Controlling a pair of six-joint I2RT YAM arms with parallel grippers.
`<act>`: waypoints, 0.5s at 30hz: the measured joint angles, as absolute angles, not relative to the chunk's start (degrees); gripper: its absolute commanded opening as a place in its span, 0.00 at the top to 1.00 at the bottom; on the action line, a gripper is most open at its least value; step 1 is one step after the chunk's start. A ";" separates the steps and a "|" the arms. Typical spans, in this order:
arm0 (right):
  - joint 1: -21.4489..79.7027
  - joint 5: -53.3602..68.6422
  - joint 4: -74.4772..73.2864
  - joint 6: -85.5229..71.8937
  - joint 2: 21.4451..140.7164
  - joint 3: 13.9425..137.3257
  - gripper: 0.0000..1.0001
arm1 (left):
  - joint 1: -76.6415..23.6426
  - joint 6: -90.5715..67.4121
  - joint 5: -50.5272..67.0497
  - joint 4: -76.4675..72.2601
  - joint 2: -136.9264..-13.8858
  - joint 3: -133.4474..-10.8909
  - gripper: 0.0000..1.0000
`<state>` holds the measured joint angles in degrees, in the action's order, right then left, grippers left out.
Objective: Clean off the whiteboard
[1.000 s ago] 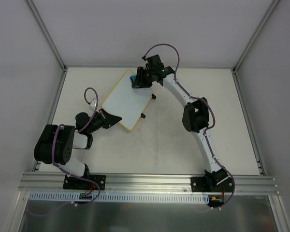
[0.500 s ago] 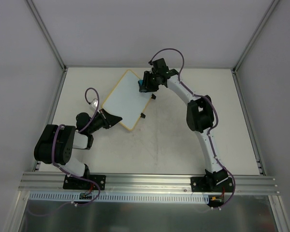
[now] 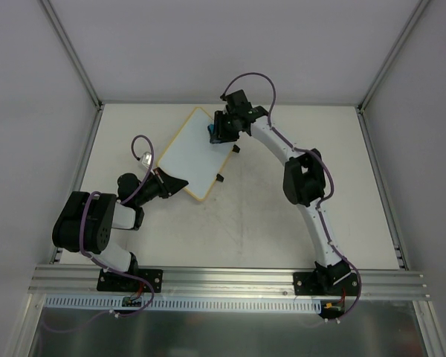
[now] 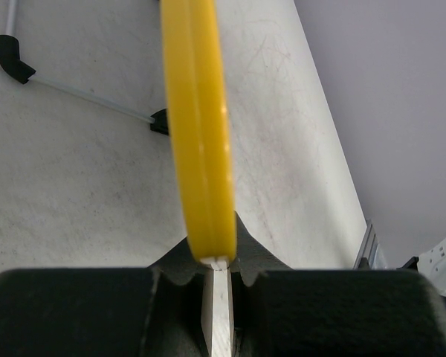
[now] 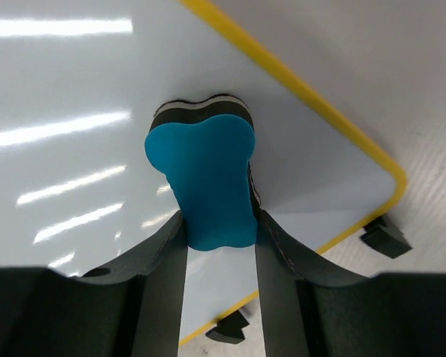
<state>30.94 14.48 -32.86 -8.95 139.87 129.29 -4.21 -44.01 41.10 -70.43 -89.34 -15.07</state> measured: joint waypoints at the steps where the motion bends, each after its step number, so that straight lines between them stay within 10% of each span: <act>1: 31.75 14.33 -33.15 -8.84 139.85 129.91 1.00 | -4.21 -44.01 41.08 -70.41 -89.32 -15.07 1.00; 15: 40.42 14.74 -33.56 -7.03 137.86 131.79 1.00 | -4.21 -44.07 40.42 -69.41 -89.23 -15.07 1.00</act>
<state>40.42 14.74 -33.56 -7.03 137.86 131.79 -4.21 -44.07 40.42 -69.41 -89.23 -15.07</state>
